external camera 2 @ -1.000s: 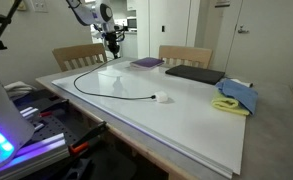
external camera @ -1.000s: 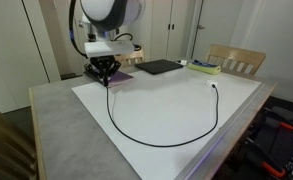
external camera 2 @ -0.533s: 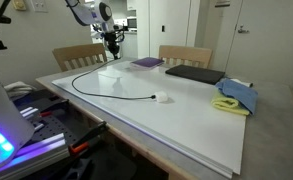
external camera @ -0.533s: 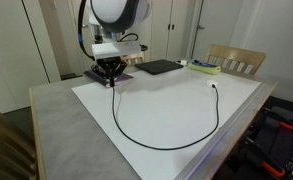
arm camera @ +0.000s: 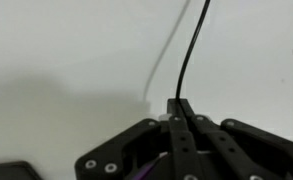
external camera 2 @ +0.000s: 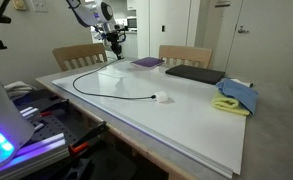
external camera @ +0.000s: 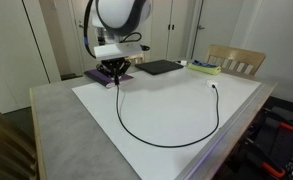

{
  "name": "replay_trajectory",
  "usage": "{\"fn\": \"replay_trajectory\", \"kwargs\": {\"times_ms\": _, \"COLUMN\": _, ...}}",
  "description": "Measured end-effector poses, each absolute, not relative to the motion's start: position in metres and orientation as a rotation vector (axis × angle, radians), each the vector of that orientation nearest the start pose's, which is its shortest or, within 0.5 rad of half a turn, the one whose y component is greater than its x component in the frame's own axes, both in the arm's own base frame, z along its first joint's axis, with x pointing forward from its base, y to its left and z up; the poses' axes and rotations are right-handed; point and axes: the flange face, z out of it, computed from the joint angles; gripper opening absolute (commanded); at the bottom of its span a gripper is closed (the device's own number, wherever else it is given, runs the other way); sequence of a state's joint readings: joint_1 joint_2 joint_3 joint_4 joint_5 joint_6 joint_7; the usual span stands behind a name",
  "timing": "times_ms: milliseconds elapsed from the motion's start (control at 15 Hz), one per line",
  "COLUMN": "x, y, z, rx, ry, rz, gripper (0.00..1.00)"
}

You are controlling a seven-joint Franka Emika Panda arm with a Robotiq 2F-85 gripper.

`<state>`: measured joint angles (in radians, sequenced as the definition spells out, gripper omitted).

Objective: Fold the charging cable

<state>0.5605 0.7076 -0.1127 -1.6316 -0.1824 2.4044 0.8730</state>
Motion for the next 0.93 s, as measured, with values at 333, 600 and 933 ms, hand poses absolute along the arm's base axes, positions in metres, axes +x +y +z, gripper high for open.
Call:
{"fn": "replay_trajectory", "kwargs": {"times_ms": 333, "x": 0.640, "y": 0.251, "z": 0.211, "rx": -3.266, "ry": 0.899, "rz": -0.358, "gripper": 0.01}}
{"fn": "replay_trajectory", "kwargs": {"times_ms": 600, "x": 0.638, "y": 0.212, "z": 0.206, "rx": -3.219, "ry": 1.321, "rz": -0.360, "gripper": 0.01}}
{"fn": "replay_trajectory", "kwargs": {"times_ms": 933, "x": 0.614, "y": 0.167, "z": 0.202, "rx": -3.053, "ry": 1.862, "rz": -0.315, "gripper": 0.01}}
